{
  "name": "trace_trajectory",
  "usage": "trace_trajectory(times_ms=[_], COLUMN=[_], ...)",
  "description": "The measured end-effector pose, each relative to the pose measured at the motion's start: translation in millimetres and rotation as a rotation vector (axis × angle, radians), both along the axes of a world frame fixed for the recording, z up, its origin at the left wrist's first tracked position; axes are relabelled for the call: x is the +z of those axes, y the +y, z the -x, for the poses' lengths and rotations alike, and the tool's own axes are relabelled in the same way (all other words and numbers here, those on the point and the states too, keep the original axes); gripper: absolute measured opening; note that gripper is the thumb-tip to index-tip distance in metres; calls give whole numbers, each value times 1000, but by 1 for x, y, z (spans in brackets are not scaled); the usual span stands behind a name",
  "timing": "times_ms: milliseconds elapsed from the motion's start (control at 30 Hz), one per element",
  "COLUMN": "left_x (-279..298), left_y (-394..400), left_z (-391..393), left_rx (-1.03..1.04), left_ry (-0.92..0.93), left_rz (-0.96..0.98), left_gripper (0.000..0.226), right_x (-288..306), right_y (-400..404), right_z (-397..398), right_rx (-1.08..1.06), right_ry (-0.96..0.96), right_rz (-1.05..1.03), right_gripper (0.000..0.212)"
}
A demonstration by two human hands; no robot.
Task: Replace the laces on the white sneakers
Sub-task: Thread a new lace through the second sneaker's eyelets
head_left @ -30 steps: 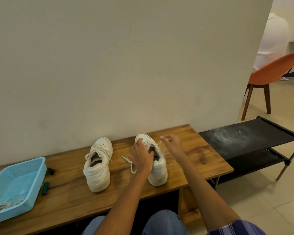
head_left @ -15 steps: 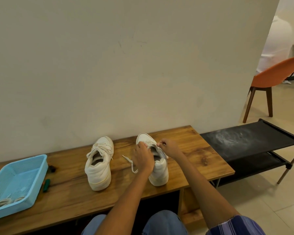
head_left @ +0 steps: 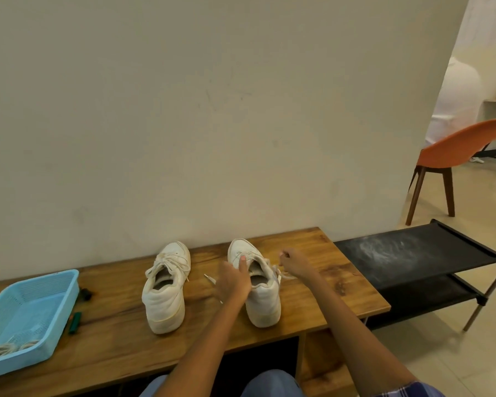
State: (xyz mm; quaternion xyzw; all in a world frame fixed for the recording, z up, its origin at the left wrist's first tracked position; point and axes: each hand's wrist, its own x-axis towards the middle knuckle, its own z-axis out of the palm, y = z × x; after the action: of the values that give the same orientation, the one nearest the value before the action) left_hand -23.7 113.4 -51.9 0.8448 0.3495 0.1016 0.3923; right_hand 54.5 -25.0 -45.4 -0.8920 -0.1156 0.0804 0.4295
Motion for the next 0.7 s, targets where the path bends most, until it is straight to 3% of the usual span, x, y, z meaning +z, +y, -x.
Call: trace_trajectory(times_ms=[133,300,433,533,700], left_x=[5,5,4,12,71], left_y=[1,9,14,16,16], left_z=[-7,-18,-24,-31,-46], left_rx=[63,135,208,229,-11], left_ry=[40,-116,-171,-330,-520], left_rz=[579,737,788,757,415], left_gripper=[55,35,21,20,19], right_x=[0,-2,5,12,41], right_y=[-1,14,23,25,40], right_z=[3,4,3,3,0], right_rx=[0,-115,-131,-124,-103], right_ry=[-31,-72,-81,-163,-226], right_rz=[17,-162,-236,-241,-331], right_gripper=[28,25,20,15,15])
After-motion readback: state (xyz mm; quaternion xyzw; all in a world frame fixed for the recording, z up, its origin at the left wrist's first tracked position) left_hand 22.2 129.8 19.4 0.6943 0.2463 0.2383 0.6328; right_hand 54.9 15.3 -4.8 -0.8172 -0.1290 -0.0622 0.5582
